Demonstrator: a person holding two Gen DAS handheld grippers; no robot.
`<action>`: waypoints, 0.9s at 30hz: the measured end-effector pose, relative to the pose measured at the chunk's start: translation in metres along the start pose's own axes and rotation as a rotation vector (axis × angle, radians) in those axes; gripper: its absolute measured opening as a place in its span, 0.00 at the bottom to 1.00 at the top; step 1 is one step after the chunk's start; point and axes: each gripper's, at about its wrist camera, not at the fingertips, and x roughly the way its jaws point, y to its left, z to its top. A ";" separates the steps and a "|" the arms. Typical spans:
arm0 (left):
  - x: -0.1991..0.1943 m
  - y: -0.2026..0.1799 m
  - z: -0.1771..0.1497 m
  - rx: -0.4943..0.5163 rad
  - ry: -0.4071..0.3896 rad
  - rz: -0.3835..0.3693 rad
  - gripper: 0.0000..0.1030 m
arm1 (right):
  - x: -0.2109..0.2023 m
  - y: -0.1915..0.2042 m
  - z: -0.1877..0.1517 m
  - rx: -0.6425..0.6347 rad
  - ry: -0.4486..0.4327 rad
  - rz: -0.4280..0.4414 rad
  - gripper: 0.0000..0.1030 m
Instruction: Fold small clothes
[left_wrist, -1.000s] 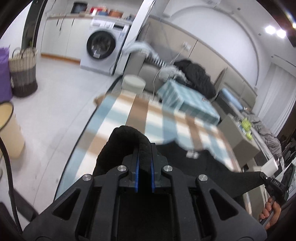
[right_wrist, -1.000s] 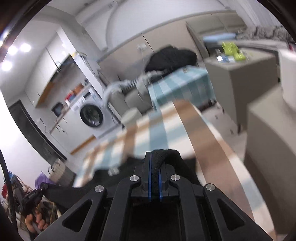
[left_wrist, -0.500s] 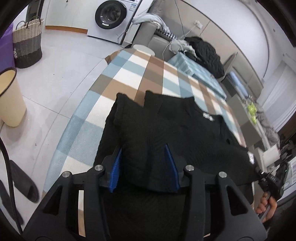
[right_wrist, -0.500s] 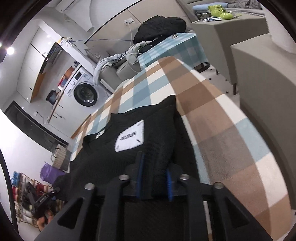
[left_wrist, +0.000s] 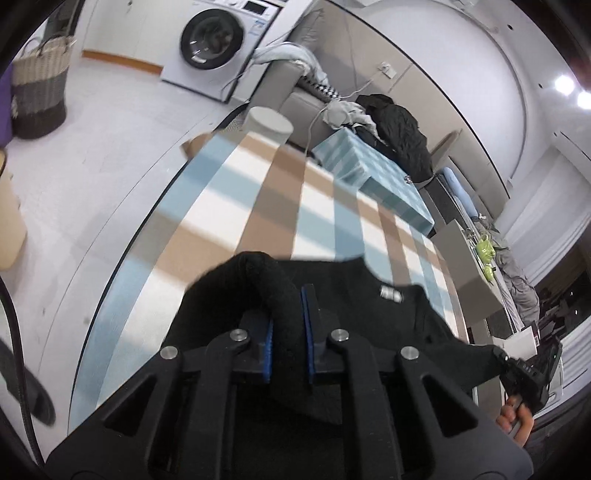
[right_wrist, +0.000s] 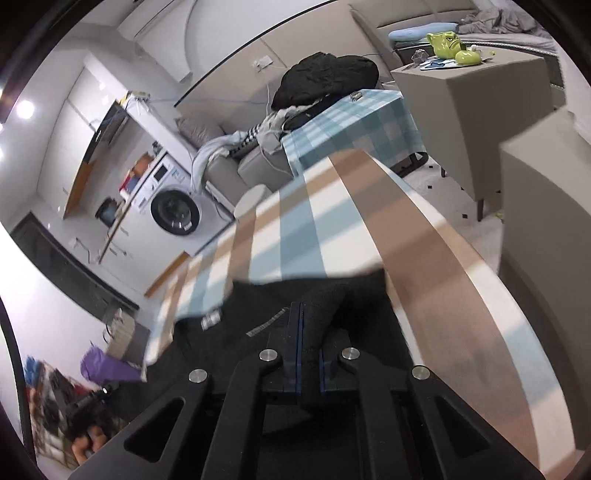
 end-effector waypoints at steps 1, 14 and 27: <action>0.005 -0.003 0.008 0.000 -0.007 -0.007 0.09 | 0.006 0.002 0.009 0.019 -0.014 -0.002 0.05; 0.007 -0.002 0.023 -0.022 -0.010 -0.034 0.64 | 0.017 0.003 0.039 0.045 -0.044 -0.073 0.45; 0.016 -0.013 -0.045 0.084 0.153 -0.081 0.65 | 0.052 -0.006 -0.004 0.033 0.143 0.006 0.46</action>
